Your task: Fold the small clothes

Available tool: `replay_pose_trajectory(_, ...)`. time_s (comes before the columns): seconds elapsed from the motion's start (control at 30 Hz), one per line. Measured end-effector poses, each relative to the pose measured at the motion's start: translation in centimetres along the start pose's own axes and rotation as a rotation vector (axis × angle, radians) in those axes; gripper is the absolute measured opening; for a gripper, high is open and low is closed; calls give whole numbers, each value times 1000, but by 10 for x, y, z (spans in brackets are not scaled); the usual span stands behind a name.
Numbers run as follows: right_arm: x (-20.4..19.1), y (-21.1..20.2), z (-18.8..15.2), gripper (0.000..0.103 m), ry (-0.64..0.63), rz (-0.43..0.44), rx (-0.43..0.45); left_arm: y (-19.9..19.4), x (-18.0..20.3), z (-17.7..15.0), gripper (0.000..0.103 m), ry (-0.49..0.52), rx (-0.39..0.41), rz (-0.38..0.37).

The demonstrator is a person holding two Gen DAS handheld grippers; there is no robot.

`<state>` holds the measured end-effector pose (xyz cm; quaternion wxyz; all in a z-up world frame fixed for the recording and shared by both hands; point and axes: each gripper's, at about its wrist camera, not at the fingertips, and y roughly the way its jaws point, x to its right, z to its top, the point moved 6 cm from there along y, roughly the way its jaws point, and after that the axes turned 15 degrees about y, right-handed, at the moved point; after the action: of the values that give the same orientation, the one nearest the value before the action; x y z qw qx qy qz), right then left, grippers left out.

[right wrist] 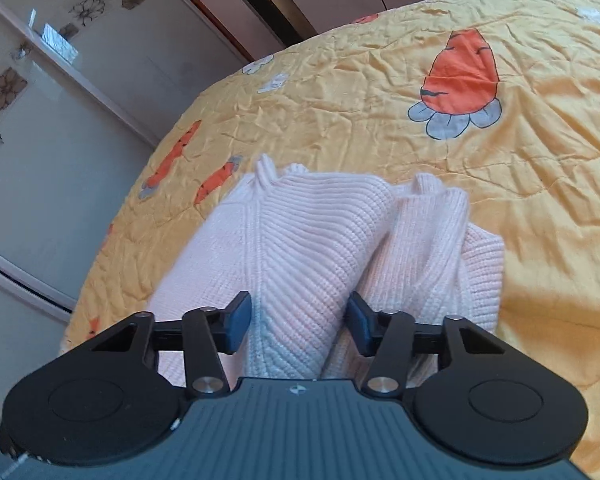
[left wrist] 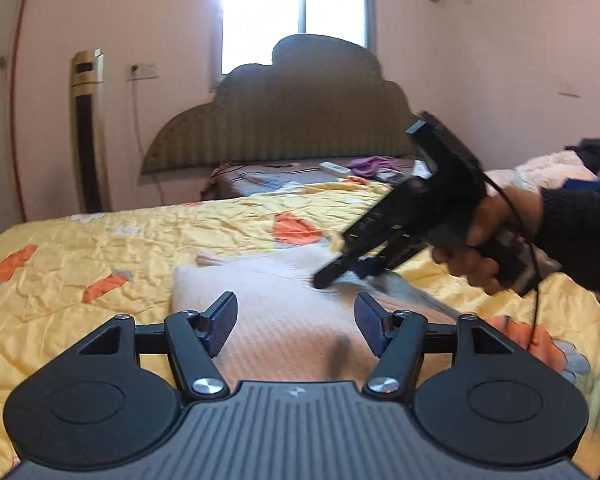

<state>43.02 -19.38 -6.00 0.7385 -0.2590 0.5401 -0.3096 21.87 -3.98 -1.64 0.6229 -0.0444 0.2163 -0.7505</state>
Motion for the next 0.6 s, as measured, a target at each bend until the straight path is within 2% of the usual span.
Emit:
replay_pose_trajectory(0.03, 1, 2, -1, 34, -14, -14, 2, 7, -10, 0, 65, -29, -14, 1)
replay_pose_trajectory(0.1, 6, 0, 0, 25, 1, -4, 13, 27, -22, -4, 65, -56, -52, 1)
replay_pose_trajectory(0.13, 8, -2, 1, 19, 1, 10, 15, 43, -21, -8, 64, -41, -111, -23)
replay_pose_trajectory(0.17, 7, -3, 0, 16, -11, 16, 17, 52, -18, -11, 64, -28, -122, -21)
replay_pose_trajectory(0.23, 4, -7, -3, 15, -39, -6, 30, 56, -6, -4, 63, 27, -117, -3)
replay_pose_trajectory(0.33, -3, -27, -1, 15, -52, 6, 69, 46, 31, 13, 64, 66, -56, -173)
replay_pose_trajectory(0.37, -3, -38, 1, 15, -47, 29, 79, 45, 43, 14, 65, 91, -50, -199)
replay_pose_trajectory(0.43, 4, -53, 4, 14, -43, 45, 98, 54, 59, 7, 65, 116, -72, -217)
replay_pose_trajectory(0.53, 40, -41, 2, 12, 13, -40, 67, 69, 69, -5, 65, 130, -76, -203)
replay_pose_trajectory(0.6, 54, -34, -2, 12, 71, 4, 85, 70, 68, -2, 64, 112, -89, -211)
